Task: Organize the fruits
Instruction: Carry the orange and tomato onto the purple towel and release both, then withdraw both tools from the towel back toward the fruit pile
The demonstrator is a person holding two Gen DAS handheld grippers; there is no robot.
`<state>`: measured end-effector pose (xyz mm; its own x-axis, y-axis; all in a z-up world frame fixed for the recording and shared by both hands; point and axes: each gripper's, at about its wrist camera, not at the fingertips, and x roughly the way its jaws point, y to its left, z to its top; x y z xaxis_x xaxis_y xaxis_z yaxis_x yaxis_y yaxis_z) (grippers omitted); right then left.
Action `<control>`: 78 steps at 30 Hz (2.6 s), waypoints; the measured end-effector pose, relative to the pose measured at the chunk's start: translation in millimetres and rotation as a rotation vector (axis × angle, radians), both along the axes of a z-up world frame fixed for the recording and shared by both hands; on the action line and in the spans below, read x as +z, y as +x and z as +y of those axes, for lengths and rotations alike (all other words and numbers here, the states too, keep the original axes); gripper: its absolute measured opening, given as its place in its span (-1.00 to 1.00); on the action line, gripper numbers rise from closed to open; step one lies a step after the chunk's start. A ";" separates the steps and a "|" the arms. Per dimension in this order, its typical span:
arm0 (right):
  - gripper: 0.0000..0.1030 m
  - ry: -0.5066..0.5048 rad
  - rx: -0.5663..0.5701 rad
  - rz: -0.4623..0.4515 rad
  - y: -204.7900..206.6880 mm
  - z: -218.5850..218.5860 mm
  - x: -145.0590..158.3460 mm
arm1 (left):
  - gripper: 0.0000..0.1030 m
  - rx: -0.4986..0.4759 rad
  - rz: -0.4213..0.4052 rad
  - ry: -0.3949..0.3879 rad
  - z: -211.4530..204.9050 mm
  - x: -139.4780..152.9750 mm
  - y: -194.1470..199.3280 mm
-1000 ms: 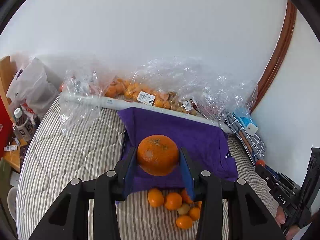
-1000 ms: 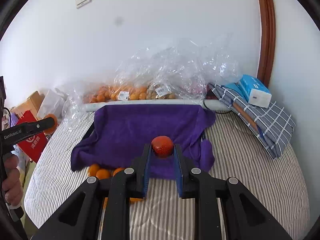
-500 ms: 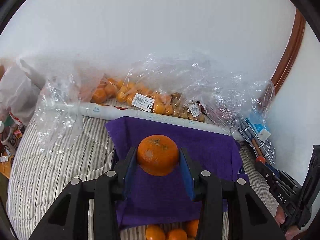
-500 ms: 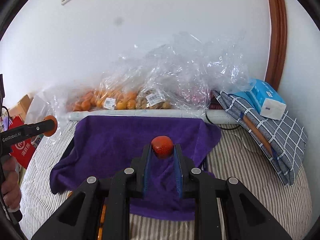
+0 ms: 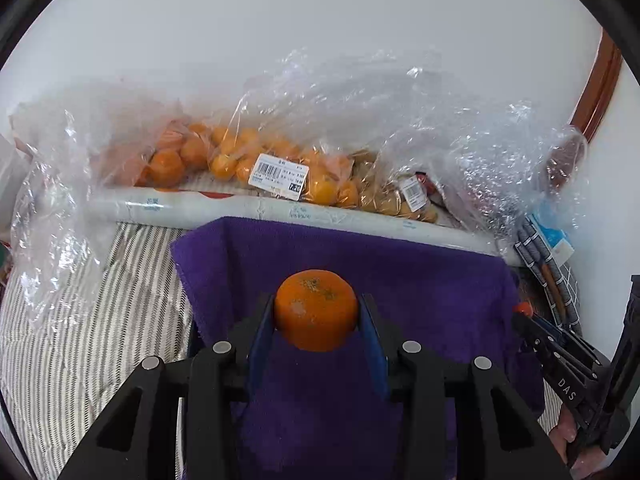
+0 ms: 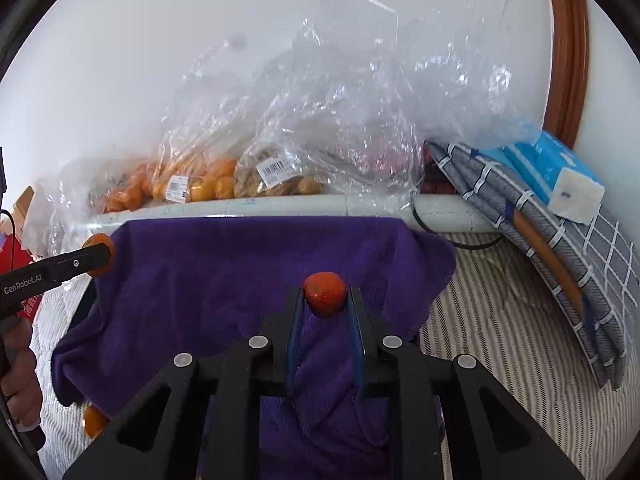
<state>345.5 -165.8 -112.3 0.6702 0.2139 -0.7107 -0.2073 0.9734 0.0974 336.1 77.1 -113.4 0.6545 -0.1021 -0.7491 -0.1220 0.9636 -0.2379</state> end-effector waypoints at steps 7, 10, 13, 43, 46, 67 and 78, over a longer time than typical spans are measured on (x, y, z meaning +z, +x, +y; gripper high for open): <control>-0.58 -0.014 0.003 0.044 12.0 4.2 -21.0 | -0.23 -0.011 0.040 0.000 -0.5 -21.5 11.0; -0.58 -0.014 0.009 0.051 12.7 6.3 -25.8 | -0.23 -0.014 0.053 -0.002 1.4 -27.7 13.3; -0.58 -0.024 0.014 0.059 13.4 9.3 -29.7 | -0.23 -0.012 0.070 -0.004 4.1 -33.8 17.3; 0.27 0.000 -0.098 -0.057 -76.4 -13.1 40.8 | -0.08 -0.033 -0.052 0.033 -7.0 43.8 -61.9; 0.27 0.005 -0.124 -0.077 -102.2 -17.9 55.2 | -0.08 -0.021 -0.079 0.082 -8.6 59.1 -91.3; 0.27 0.029 -0.062 -0.072 -246.9 -11.3 65.2 | -0.08 -0.028 -0.099 0.056 -6.8 79.1 -229.5; -0.17 0.003 0.084 0.042 -269.9 44.6 0.5 | -0.08 0.033 -0.052 0.048 29.2 37.2 -250.5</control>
<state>75.6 -121.2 -111.8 0.6196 0.2697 -0.7371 -0.2835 0.9526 0.1102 85.5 106.2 -76.1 0.6949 -0.0451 -0.7177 -0.1423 0.9697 -0.1988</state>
